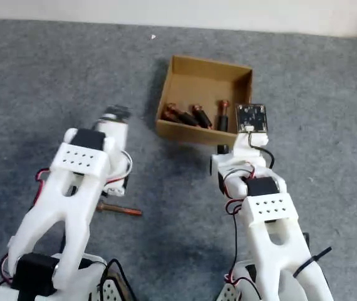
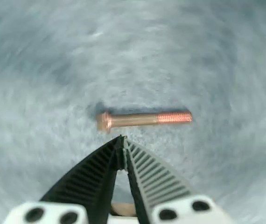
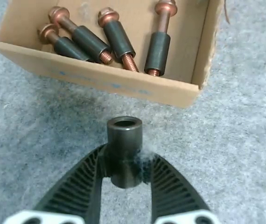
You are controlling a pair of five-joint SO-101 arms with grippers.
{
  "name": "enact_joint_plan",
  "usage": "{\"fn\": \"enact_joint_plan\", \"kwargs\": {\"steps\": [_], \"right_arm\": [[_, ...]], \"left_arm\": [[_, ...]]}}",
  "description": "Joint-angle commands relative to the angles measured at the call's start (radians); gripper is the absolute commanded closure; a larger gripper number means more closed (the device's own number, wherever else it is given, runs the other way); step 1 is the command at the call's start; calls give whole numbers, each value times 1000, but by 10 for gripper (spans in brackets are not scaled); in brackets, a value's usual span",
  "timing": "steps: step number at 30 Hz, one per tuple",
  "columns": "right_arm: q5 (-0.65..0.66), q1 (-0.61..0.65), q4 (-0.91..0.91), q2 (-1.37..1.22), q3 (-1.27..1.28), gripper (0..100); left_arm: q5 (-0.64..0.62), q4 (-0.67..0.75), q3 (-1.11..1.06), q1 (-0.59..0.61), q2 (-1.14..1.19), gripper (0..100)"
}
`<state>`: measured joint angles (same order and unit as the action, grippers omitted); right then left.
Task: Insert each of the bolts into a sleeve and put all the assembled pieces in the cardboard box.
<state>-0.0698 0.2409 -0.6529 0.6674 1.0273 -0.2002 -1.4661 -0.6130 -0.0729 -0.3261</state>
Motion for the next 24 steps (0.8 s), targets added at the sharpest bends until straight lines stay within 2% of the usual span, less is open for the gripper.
{"fn": "enact_joint_plan", "kwargs": {"steps": [1, 4, 8, 10, 17, 24], "right_arm": [[-6, -13, 35, 35, -12, 994], [-5, -13, 35, 33, -12, 994], [-3, -10, 35, 31, -12, 994], [-2, -10, 35, 31, -12, 994], [-2, -8, 35, 31, -12, 994], [-2, -8, 35, 30, -10, 994]], "left_arm": [[-284, -9, 12, 84, -24, 989], [-400, 0, -48, 107, -22, 926], [-422, 57, -153, 105, -22, 740], [-423, 87, -196, 105, -22, 688], [-433, 204, -282, 108, -22, 674], [-552, 459, -440, 105, -22, 675]]}}
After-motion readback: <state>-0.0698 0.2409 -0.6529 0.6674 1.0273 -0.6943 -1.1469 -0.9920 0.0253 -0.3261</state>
